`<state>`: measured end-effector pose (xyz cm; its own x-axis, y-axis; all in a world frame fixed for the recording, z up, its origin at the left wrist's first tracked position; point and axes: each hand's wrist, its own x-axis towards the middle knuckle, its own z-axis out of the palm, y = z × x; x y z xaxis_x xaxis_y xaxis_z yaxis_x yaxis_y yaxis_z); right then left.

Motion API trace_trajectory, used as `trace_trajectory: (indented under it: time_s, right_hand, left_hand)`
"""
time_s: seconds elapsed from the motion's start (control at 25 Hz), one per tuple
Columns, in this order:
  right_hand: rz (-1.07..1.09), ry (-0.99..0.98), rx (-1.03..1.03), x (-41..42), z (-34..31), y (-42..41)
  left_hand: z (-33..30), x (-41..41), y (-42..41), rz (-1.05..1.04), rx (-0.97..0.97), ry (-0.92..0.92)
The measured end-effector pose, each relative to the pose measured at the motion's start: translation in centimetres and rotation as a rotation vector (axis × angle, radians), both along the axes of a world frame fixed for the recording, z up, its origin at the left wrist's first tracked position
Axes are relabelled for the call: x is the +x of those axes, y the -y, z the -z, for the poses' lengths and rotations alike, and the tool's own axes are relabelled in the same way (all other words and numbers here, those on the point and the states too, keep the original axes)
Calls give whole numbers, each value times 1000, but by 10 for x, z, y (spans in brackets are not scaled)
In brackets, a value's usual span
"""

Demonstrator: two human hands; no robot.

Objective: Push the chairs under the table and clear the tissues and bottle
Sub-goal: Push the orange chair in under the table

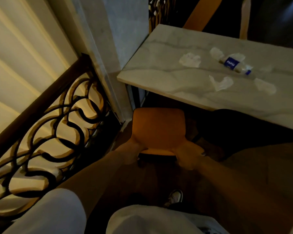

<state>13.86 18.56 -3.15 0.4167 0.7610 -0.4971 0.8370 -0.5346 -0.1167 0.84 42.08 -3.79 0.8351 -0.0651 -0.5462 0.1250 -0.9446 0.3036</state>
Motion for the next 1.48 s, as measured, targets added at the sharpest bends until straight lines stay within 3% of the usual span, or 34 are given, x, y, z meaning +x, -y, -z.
trace_trajectory:
  time_s: [0.12,0.56,0.96,1.48]
  right_hand:
    - [47,-72,-33,-6,0,-13]
    - [390,-51,53,-23,24,-81]
    - [349,11,135,26,32,-140]
    - [340,-54,158,124,29,-172]
  left_hand:
    - [1,7,-19,22,-32,24]
    - [12,43,-110,303,8,16]
    - [12,107,-175,279,-10,71]
    - [18,205,-209,268,-34,165]
